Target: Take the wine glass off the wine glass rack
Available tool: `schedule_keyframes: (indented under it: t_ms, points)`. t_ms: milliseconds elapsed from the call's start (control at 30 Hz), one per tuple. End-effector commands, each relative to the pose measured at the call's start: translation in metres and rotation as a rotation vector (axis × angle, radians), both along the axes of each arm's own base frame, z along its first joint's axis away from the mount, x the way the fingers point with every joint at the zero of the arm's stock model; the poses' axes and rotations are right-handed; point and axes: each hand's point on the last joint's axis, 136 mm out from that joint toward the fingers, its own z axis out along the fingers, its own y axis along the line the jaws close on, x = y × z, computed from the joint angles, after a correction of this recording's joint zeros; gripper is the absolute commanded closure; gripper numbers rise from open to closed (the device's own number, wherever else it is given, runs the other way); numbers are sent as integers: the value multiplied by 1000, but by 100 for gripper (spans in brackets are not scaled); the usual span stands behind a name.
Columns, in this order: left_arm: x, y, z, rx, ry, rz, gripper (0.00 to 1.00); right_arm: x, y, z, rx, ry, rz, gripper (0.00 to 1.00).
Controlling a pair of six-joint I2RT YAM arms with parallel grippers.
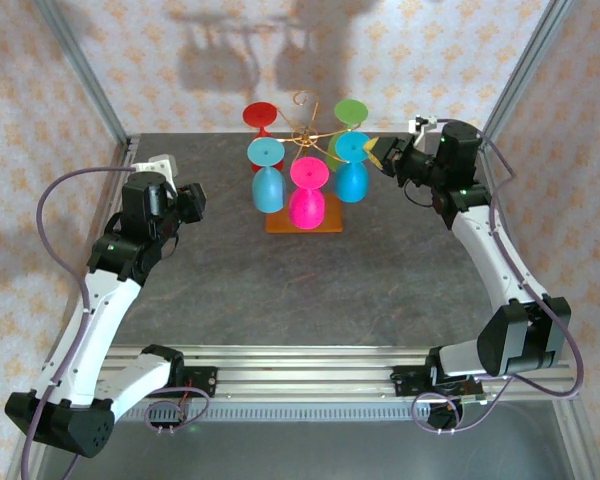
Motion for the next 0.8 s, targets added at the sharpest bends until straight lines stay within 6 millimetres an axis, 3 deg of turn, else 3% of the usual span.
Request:
schedule_keyframes:
  t_ms: [0,367,767]
  points:
    - [-3,3,5,3,-24,25,62,-4,6,19,26,-39,32,100]
    - [-4,3,10,-10,-41,28,63,-15,10,43,120,-19,68,100]
    - [-7,3,13,-12,-48,28,63,-23,10,33,79,33,58,100]
